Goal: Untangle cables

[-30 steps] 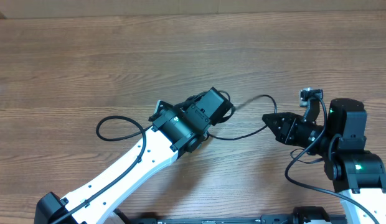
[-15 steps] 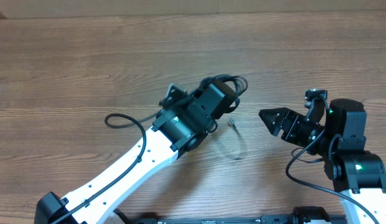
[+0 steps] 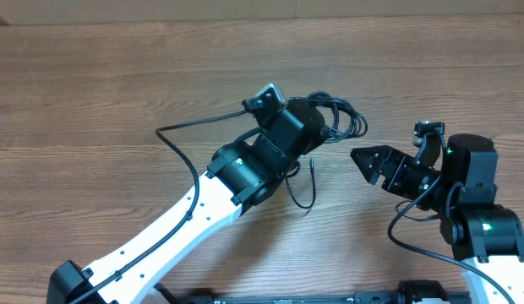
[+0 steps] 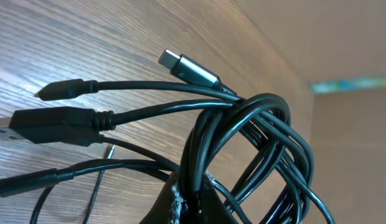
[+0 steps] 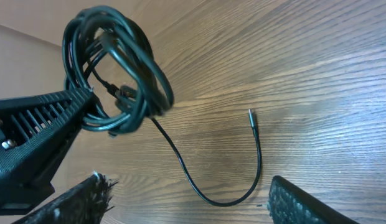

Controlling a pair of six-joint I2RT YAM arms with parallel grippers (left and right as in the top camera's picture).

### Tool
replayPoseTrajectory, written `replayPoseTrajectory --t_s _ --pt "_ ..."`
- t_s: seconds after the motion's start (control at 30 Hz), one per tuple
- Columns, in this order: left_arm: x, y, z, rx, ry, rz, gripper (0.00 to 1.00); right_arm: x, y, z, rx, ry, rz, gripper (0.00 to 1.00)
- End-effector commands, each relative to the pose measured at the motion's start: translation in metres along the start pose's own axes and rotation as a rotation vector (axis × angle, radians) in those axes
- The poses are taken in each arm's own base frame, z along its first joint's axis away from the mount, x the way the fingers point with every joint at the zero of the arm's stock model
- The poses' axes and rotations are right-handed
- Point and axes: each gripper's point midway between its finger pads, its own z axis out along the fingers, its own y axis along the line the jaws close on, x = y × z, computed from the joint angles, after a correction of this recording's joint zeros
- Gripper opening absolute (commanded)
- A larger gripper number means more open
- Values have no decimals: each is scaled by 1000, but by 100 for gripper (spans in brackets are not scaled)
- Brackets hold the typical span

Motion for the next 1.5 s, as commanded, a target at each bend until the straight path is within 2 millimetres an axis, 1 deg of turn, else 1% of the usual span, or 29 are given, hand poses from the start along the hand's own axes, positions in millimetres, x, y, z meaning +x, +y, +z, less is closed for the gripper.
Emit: replayPoseTrajectory --t_s 0.0,0.13,0.33,0.47,0.7,0.8,0.87,1.03,1.2,1.47 --pt "3 -13 -3 41 26 87 4 -6 5 -5 -5 -25 -16 78" --pt "3 -13 -3 41 28 86 4 -6 5 -5 -5 -26 -16 76" --pt "11 -15 -4 58 72 86 4 -7 3 -5 7 -31 -14 76" --pt "21 -23 -5 98 133 81 4 -9 -10 -5 78 -49 5 77" --pt "22 -23 -5 102 143 81 4 -10 -30 -8 184 -77 51 79" --pt "27 -25 -6 111 166 83 4 -11 -36 -9 214 -90 80 79" --pt "30 -26 -7 121 186 96 4 -11 -36 -9 215 -88 80 79" --pt "31 -25 -7 125 187 154 4 -11 -36 -9 214 -88 80 79" --pt "32 -26 -7 128 194 154 4 -11 -36 -9 214 -87 80 80" --pt "38 -32 -9 159 226 152 4 -11 -36 -9 214 -87 80 80"
